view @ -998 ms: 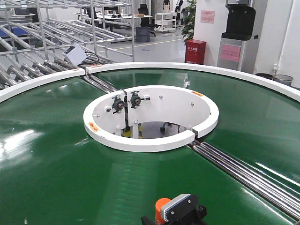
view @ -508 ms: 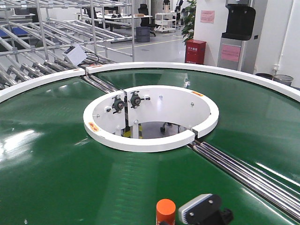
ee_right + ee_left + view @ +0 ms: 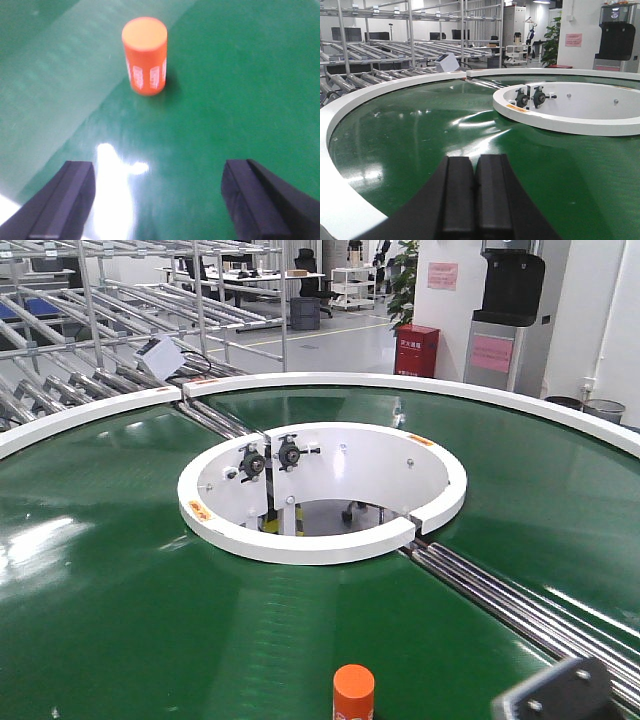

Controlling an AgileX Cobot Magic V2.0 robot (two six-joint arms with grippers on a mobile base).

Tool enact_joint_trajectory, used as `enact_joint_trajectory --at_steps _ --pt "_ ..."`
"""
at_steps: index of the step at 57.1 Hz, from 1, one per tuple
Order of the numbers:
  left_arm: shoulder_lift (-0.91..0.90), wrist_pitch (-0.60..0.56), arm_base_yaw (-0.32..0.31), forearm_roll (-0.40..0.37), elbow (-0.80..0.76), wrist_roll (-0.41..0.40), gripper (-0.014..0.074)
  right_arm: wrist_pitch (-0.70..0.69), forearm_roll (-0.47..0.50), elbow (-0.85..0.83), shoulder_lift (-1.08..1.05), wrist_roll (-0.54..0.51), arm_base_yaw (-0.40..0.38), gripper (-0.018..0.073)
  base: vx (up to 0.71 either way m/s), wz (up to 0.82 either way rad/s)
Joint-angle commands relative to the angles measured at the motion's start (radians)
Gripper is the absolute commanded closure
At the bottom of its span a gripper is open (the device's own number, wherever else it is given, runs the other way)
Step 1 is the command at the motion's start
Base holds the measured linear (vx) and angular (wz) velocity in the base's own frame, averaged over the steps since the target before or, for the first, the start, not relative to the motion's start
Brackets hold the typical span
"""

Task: Grab orange capacitor from left shelf to right conveyor
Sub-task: 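Raise and withdraw the right gripper from the standing cylinder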

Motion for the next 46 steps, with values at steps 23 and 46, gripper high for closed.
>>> enact_joint_trajectory --at_steps 23,46 --pt "-0.011 -0.081 -0.002 -0.007 0.032 -0.006 0.0602 0.307 -0.017 -0.025 -0.431 -0.056 -0.001 0.0084 0.0 0.0" --pt "-0.011 -0.081 -0.002 -0.007 0.032 -0.006 0.0602 0.338 -0.011 -0.025 -0.499 -0.074 -0.001 0.0424 0.0 0.0"
